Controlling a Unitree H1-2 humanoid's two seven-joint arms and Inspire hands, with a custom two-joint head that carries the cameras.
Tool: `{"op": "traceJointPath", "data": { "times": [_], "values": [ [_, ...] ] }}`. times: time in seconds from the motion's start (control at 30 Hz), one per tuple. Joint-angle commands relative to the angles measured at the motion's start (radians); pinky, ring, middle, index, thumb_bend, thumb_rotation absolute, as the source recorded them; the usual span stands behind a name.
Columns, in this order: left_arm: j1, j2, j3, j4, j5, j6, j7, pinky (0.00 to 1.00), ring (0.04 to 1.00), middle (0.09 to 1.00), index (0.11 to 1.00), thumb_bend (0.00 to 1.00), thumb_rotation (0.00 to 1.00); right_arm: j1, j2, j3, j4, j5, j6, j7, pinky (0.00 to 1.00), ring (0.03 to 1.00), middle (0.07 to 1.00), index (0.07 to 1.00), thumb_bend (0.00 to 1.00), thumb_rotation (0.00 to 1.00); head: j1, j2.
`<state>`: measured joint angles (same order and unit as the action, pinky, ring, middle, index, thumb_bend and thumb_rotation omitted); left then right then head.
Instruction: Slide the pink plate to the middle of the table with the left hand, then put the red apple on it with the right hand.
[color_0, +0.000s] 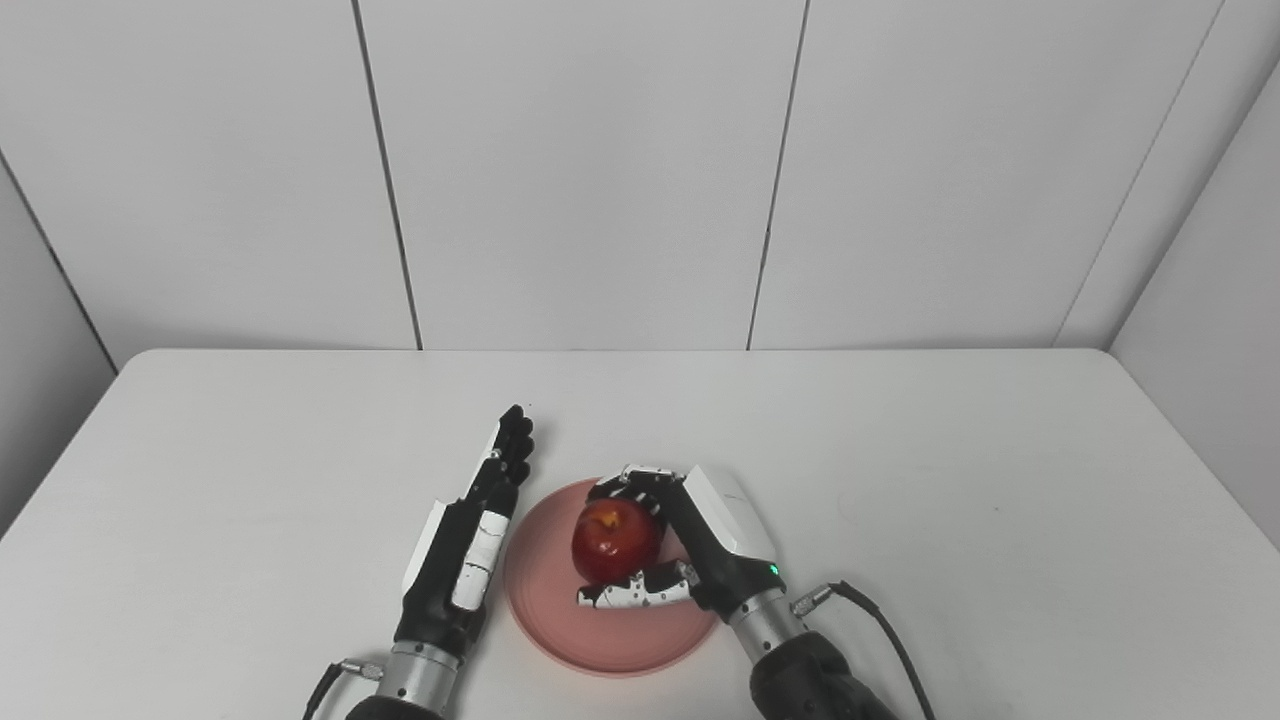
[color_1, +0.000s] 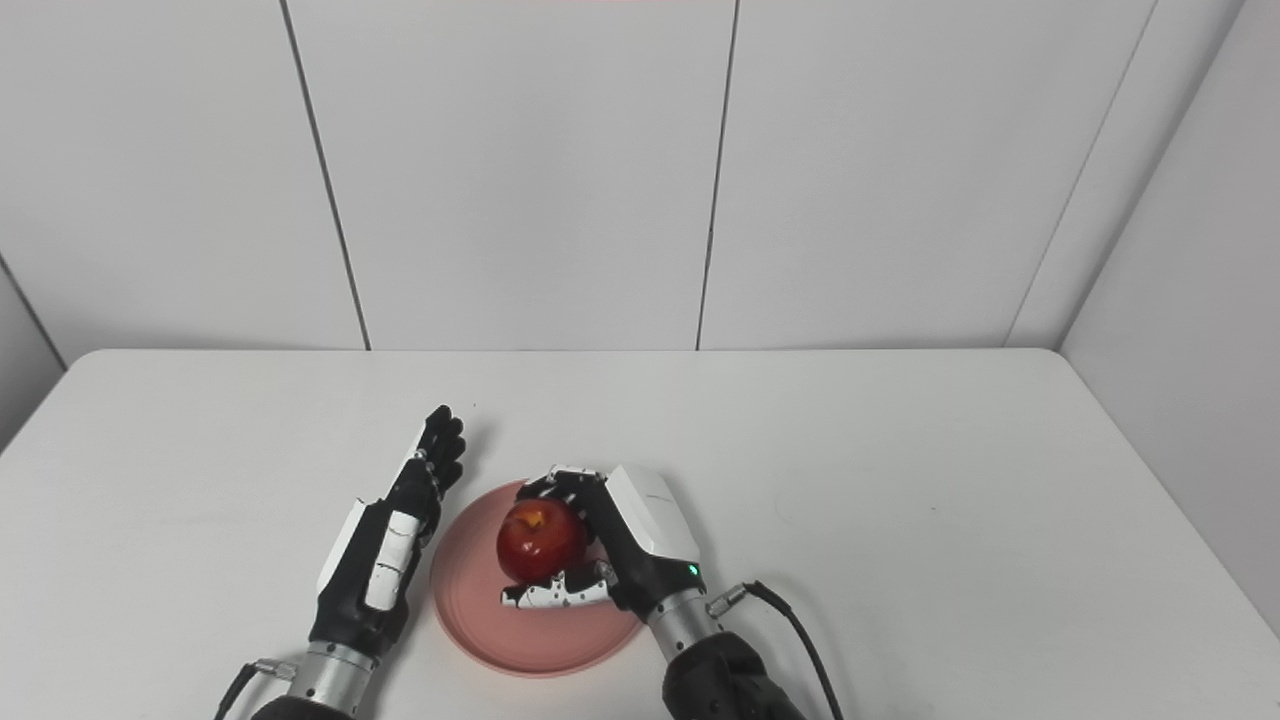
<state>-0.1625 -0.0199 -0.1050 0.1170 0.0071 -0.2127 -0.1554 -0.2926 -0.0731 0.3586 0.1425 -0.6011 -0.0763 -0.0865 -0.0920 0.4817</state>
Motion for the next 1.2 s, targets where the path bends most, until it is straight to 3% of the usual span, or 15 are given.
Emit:
{"op": "traceJointPath", "data": {
  "times": [0.0,0.27,0.3,0.4,0.43,0.47,0.63,0.97,1.17],
  "values": [
    [0.029,-0.012,-0.009,0.024,0.000,-0.011,0.010,1.00,1.000,1.000,1.000,0.86,1.00,-0.007,-0.005,0.006,-0.001,-0.007,-0.041,-0.008,0.36,0.396,0.490,0.546,0.51,0.00,-0.001,0.000],
    [0.025,-0.012,-0.009,0.027,0.000,-0.014,0.008,1.00,1.000,1.000,1.000,0.86,1.00,0.007,-0.008,0.003,-0.021,-0.009,-0.041,-0.011,0.41,0.414,0.489,0.555,0.51,0.00,-0.002,0.000],
    [0.024,-0.011,-0.010,0.027,0.000,-0.015,0.008,1.00,1.000,1.000,1.000,0.86,1.00,0.009,-0.008,0.002,-0.024,-0.006,-0.041,-0.009,0.43,0.489,0.474,0.541,0.52,0.00,-0.002,0.000],
    [0.021,-0.008,-0.011,0.029,0.000,-0.010,0.004,1.00,1.000,1.000,1.000,0.86,1.00,0.013,-0.012,0.004,-0.040,-0.004,-0.033,0.005,0.51,0.582,0.620,0.505,0.51,0.12,-0.003,-0.001],
    [0.020,-0.007,-0.012,0.029,0.002,-0.008,0.004,1.00,1.000,1.000,1.000,0.86,1.00,0.014,-0.014,0.005,-0.045,-0.005,-0.033,0.008,0.55,0.626,0.672,0.636,0.59,0.22,-0.003,-0.001],
    [0.021,-0.006,-0.012,0.028,0.004,-0.005,0.005,1.00,1.000,1.000,1.000,0.87,1.00,0.015,-0.018,0.007,-0.050,-0.008,-0.036,0.010,0.57,0.642,0.690,0.680,0.62,0.26,-0.003,-0.002],
    [0.021,-0.008,-0.012,0.024,0.003,0.001,0.007,1.00,1.000,1.000,1.000,0.87,1.00,0.015,-0.028,0.011,-0.062,-0.014,-0.051,0.014,0.65,0.720,0.763,0.776,0.66,0.46,-0.002,-0.003],
    [0.024,-0.009,-0.016,0.028,-0.003,-0.013,0.001,1.00,1.000,1.000,1.000,0.84,1.00,0.020,-0.038,0.015,-0.066,0.002,-0.085,0.024,0.67,0.743,0.787,0.807,0.68,0.58,-0.002,-0.002],
    [0.024,-0.011,-0.016,0.028,-0.002,-0.012,0.004,1.00,1.000,1.000,1.000,0.84,1.00,0.025,-0.038,0.011,-0.074,0.011,-0.088,0.029,0.73,0.808,0.853,0.862,0.71,0.64,-0.001,-0.003]
  ]
}}
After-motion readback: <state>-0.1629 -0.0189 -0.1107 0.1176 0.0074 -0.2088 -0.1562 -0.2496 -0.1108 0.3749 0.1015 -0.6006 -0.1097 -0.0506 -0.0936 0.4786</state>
